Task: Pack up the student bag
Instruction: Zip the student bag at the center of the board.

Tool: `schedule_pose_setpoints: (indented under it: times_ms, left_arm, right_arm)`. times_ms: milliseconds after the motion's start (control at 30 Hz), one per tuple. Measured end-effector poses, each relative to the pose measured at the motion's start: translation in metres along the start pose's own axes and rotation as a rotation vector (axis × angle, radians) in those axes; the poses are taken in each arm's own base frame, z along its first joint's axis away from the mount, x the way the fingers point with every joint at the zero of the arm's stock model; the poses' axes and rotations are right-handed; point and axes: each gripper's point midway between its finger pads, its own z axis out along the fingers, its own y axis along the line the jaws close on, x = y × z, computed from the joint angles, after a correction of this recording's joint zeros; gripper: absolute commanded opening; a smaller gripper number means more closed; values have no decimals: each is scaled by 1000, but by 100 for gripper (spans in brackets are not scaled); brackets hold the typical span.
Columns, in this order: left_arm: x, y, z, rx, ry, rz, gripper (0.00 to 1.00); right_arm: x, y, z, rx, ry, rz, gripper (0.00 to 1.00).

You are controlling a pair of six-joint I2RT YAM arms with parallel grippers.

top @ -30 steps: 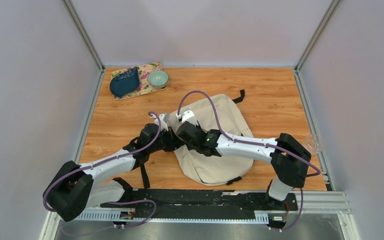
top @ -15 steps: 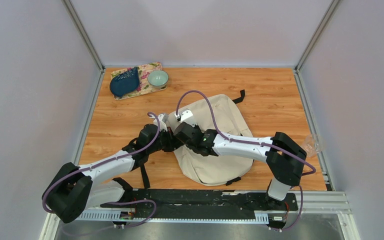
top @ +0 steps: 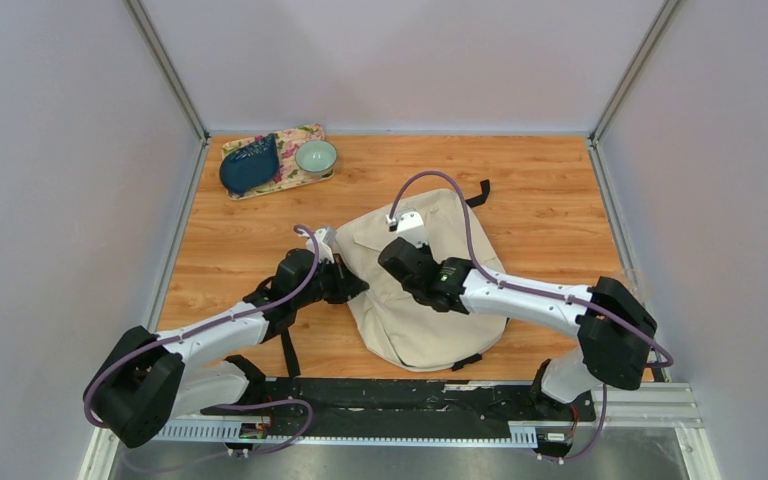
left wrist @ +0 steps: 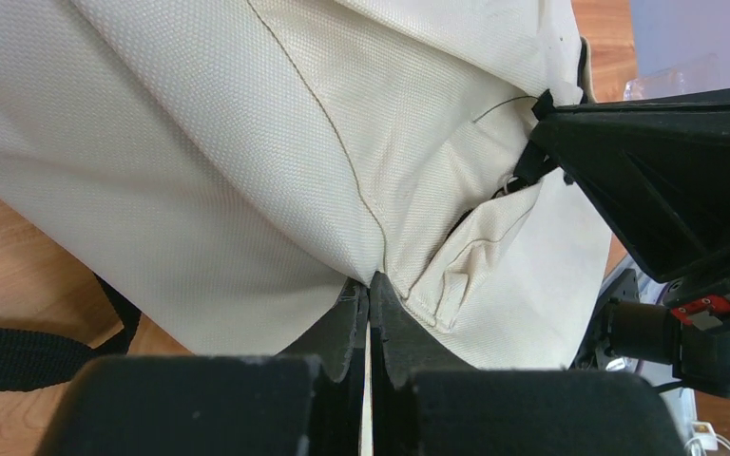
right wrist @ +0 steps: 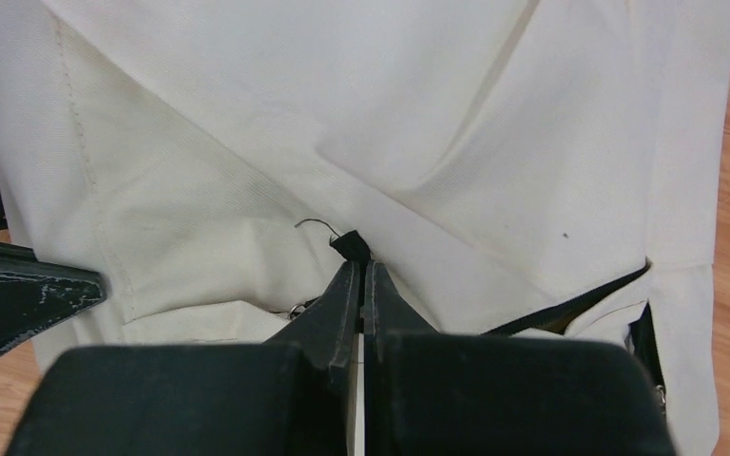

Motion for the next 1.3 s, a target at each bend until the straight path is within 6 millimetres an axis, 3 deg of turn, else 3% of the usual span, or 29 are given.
schedule_pose_setpoints:
  times_ms: [400, 1033, 1300]
  left_arm:
    - [-2, -1, 0, 6, -5, -1, 0]
    - [-7, 1, -5, 16, -23, -7, 0]
    - [-9, 6, -10, 2, -36, -9, 0]
  right_arm:
    - [5, -27, -5, 23, -13, 98, 0]
    - [-7, -59, -26, 45, -77, 216, 0]
    - [11, -82, -16, 118, -43, 241, 0]
